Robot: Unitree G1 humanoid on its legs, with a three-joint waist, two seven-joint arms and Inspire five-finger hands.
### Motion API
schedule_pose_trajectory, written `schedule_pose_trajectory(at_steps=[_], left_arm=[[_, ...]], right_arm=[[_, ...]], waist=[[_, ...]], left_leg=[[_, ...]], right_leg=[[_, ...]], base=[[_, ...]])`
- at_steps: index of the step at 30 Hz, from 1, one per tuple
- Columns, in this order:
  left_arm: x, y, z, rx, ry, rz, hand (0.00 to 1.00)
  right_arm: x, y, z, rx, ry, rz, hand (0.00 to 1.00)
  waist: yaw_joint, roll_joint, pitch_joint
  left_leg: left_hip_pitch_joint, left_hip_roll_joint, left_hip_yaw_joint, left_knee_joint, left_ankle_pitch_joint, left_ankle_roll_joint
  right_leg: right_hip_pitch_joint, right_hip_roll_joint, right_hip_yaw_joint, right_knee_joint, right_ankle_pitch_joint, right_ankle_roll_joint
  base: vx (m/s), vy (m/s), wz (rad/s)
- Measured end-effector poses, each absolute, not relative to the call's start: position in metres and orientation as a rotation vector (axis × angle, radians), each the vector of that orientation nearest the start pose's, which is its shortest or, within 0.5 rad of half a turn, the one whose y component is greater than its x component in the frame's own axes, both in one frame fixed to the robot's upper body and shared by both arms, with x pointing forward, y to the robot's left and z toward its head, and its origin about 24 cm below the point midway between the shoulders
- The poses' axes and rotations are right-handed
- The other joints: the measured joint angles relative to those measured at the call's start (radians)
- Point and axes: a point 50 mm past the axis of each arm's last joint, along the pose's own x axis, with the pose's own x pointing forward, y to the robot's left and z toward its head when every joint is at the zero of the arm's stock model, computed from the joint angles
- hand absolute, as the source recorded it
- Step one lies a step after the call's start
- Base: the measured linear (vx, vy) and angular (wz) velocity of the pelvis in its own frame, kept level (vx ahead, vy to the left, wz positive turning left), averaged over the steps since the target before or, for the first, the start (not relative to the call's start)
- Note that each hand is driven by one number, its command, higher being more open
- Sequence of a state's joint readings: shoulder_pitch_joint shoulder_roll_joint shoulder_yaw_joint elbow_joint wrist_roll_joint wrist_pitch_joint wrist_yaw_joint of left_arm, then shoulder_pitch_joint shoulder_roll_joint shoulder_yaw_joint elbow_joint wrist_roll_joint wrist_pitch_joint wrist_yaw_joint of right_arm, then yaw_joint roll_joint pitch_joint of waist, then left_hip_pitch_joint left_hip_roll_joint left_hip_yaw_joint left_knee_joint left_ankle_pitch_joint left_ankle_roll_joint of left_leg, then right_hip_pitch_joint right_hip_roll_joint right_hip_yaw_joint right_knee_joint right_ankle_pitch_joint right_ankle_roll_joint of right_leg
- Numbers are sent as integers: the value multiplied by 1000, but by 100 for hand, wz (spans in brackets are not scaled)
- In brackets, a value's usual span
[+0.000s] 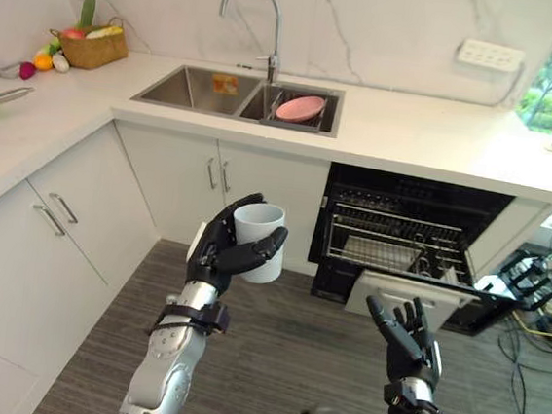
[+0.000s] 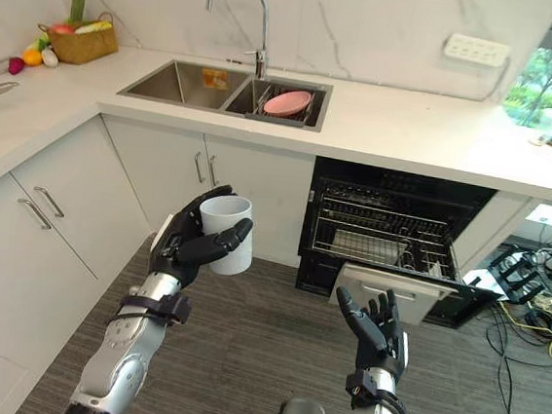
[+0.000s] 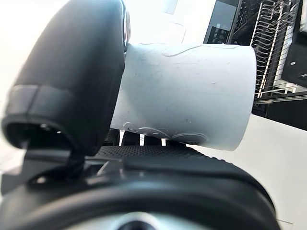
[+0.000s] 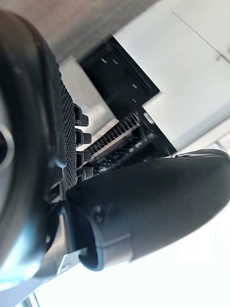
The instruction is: Walk over to the sink, pick up the cup, carry it to the dishwasher, place the cup inside the dishwasher, then close the dishwasher door
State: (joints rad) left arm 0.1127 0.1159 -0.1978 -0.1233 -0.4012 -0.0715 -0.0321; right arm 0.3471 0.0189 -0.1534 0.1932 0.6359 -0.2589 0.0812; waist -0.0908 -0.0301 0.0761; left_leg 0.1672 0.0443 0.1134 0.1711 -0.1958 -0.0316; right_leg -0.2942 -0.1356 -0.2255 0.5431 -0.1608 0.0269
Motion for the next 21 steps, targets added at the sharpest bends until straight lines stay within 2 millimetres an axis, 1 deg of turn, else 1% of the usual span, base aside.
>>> schedule_pose_trajectory(at_steps=[1, 2, 3, 4, 5, 6, 7, 8, 9, 10, 11, 12, 13, 14, 15, 16, 17, 18, 19, 20, 21], left_arm=[[227, 128, 48, -299, -38, -202, 0], [227, 127, 44, -304, -24, -198, 0], [225, 121, 41, -322, -1, -202, 0], [225, 117, 43, -321, -10, -222, 0], [226, 109, 49, -330, -33, -262, 0], [228, 104, 52, -338, -43, -283, 0], [229, 99, 55, -359, -55, -293, 0], [228, 97, 58, -376, -68, -289, 0], [227, 97, 63, -381, -88, -292, 0], [227, 97, 69, -386, -117, -297, 0], [226, 97, 71, -388, -134, -296, 0], [226, 98, 74, -393, -158, -291, 0], [226, 98, 75, -396, -169, -283, 0], [226, 98, 75, -397, -169, -280, 0], [226, 97, 74, -400, -161, -272, 0], [227, 97, 71, -400, -149, -265, 0], [227, 97, 70, -397, -144, -263, 0], [226, 99, 68, -388, -135, -257, 0], [225, 101, 66, -381, -128, -253, 0], [225, 101, 65, -383, -127, -249, 0], [222, 106, 58, -370, -100, -234, 0]], right_arm=[[149, -207, -40, 577, 131, -379, 100], [152, -208, -37, 564, 119, -354, 100], [156, -209, -33, 544, 108, -324, 100], [158, -208, -29, 544, 91, -317, 100], [163, -206, -20, 546, 54, -306, 100], [164, -204, -14, 552, 31, -303, 100], [164, -202, -7, 557, 5, -301, 100], [163, -202, -1, 552, -17, -295, 100], [162, -202, 4, 550, -40, -292, 100], [161, -203, 8, 549, -60, -294, 100], [161, -203, 9, 548, -67, -291, 100], [162, -203, 11, 547, -81, -283, 100], [164, -204, 14, 543, -93, -275, 100], [165, -204, 15, 540, -97, -270, 100], [168, -205, 15, 538, -104, -268, 100], [172, -205, 16, 537, -108, -264, 100], [173, -205, 16, 536, -110, -260, 100], [177, -205, 16, 532, -113, -246, 100], [179, -206, 17, 525, -117, -231, 100], [179, -207, 17, 515, -118, -221, 100], [179, -203, 12, 529, -97, -215, 100]], waist=[[12, -45, -8], [13, -24, -2], [17, 19, -23], [16, 21, -25], [13, 31, -16], [4, 37, 1], [4, 50, 19], [15, 56, 25], [28, 68, 25], [28, 68, 22], [30, 66, 17], [46, 63, 9], [49, 61, 6], [47, 61, 5], [47, 58, 4], [46, 53, 2], [46, 50, 1], [47, 50, 1], [50, 60, -6], [51, 70, -14], [42, 37, -37]], left_leg=[[44, -27, 16, 34, -54, -11], [61, -13, 17, 73, -93, -19], [61, 38, 47, 120, -104, -30], [62, 45, 66, 143, -102, -32], [50, 72, 95, 231, -104, -36], [13, 108, 99, 379, -93, -45], [-65, 169, 94, 631, -3, -49], [-147, 219, 86, 819, 122, -57], [-212, 260, 89, 936, 144, -72], [-283, 294, 120, 993, 111, -53], [-303, 309, 159, 973, 82, -32], [-317, 323, 243, 873, 38, -2], [-313, 314, 304, 733, 14, 12], [-314, 301, 314, 654, 9, 10], [-308, 252, 297, 472, 11, 7], [-293, 196, 252, 270, 35, 3], [-286, 175, 221, 188, 59, 3], [-272, 148, 142, 41, 132, 4], [-250, 143, 78, -67, 288, 5], [-243, 149, 55, -80, 346, -19], [-217, 118, 48, -84, 284, -70]], right_leg=[[8, -7, -25, -154, 200, -75], [17, -9, -42, -111, 171, -115], [26, 25, -62, -79, 139, -120], [38, 30, -63, -79, 106, -114], [70, 42, -80, -79, 55, -110], [117, 51, -94, -80, 24, -106], [183, 71, -100, -80, -28, -100], [220, 90, -91, -82, -59, -107], [244, 102, -80, -83, -81, -106], [277, 104, -71, -93, -104, -102], [291, 102, -55, -102, -106, -104], [306, 91, -16, -118, -107, -100], [312, 72, 19, -122, -102, -79], [316, 62, 34, -125, -102, -76], [314, 41, 65, -126, -101, -73], [315, 17, 102, -130, -102, -56], [315, 8, 121, -131, -103, -47], [316, -8, 161, -131, -110, -24], [319, -16, 204, -128, -129, 27], [325, -17, 225, -129, -147, 59], [332, -53, 255, -146, -169, 97]], base=[[601, -169, -14], [692, -184, -30], [557, -142, -13], [482, -127, 1], [355, -125, 28], [472, -195, 31], [366, -159, 9], [438, -124, -22], [376, -47, -38], [389, -29, -40], [412, -24, -60], [435, 15, -86], [454, 39, -86], [458, 97, -78], [447, 160, -70], [423, 192, -72], [395, 235, -77], [377, 270, -85], [372, 285, -89], [443, 350, -82], [337, 279, -48]])
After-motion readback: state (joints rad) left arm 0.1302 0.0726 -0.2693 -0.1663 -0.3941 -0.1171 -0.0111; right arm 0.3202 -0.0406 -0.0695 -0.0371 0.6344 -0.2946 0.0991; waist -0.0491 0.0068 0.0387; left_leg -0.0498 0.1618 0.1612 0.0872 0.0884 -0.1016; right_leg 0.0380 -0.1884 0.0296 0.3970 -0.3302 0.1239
